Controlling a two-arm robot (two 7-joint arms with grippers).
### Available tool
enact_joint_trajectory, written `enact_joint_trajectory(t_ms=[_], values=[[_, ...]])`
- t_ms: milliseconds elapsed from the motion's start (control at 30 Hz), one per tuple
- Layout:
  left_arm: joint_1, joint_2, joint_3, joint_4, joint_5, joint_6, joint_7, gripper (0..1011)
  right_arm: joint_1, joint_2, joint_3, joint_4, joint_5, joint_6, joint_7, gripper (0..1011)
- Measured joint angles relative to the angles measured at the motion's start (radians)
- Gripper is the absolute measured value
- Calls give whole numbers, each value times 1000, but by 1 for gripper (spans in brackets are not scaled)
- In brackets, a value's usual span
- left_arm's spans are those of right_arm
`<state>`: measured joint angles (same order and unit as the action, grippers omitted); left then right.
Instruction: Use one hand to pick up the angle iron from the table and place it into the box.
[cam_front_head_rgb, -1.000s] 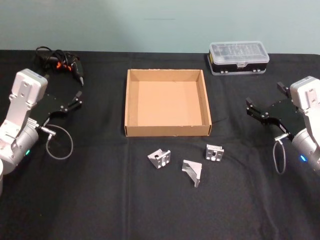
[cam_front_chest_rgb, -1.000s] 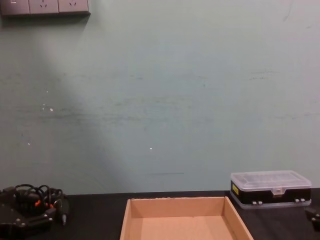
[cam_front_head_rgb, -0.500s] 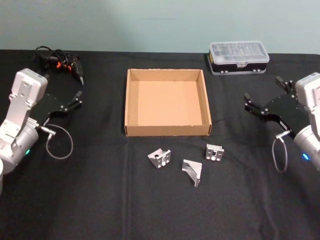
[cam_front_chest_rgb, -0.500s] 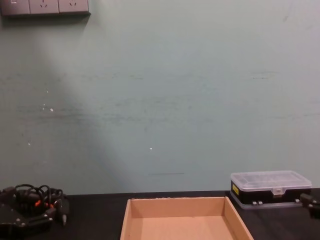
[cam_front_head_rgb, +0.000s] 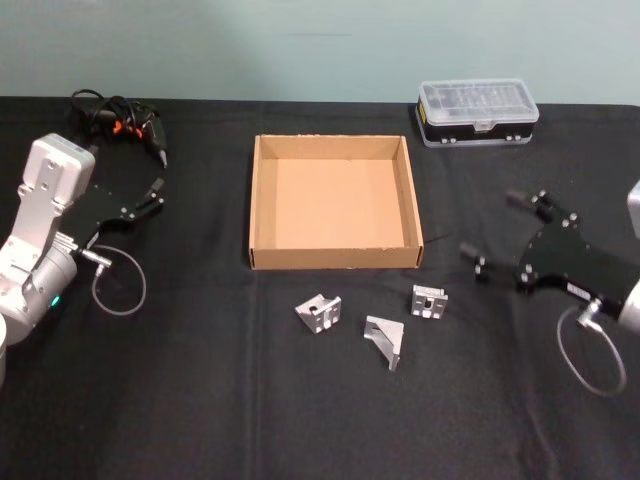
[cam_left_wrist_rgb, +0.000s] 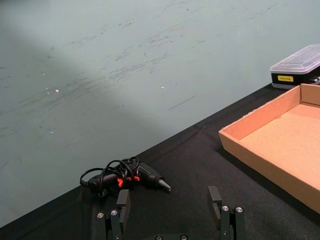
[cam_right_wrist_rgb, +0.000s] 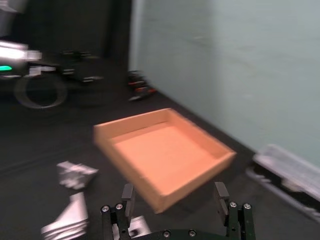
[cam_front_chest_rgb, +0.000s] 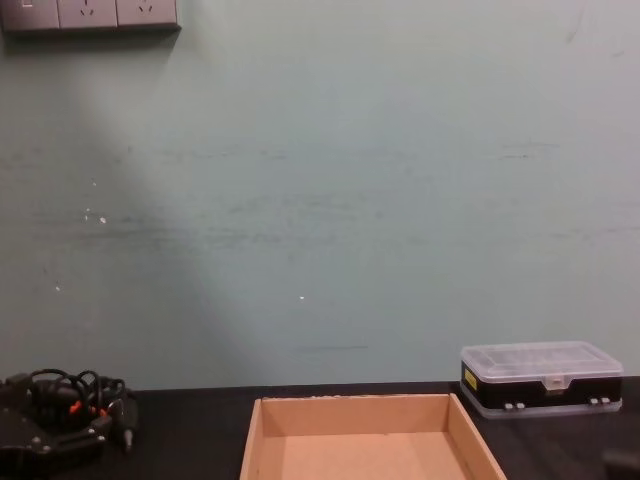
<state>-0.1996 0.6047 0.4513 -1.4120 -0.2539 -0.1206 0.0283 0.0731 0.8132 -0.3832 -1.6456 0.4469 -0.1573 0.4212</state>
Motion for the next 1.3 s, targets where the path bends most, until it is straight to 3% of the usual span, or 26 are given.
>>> enact_joint_trajectory(t_ms=[133, 333, 567, 767, 1000, 1300], values=[[0, 0, 0, 0, 0, 0, 0, 1011, 3, 43, -16, -3, 33, 9, 137, 1003], [0, 0, 0, 0, 0, 0, 0, 1011, 22, 55, -42, 1, 22, 50, 223, 1003], [0, 0, 0, 0, 0, 0, 0, 1011, 67, 25, -68, 23, -22, 122, 240, 1003], [0, 0, 0, 0, 0, 0, 0, 1011, 126, -18, -99, 56, -58, 225, 256, 1003], [0, 0, 0, 0, 0, 0, 0, 1011, 179, -49, -131, 96, -64, 325, 274, 1003], [0, 0, 0, 0, 0, 0, 0, 1011, 214, -72, -153, 136, -69, 364, 276, 1003]])
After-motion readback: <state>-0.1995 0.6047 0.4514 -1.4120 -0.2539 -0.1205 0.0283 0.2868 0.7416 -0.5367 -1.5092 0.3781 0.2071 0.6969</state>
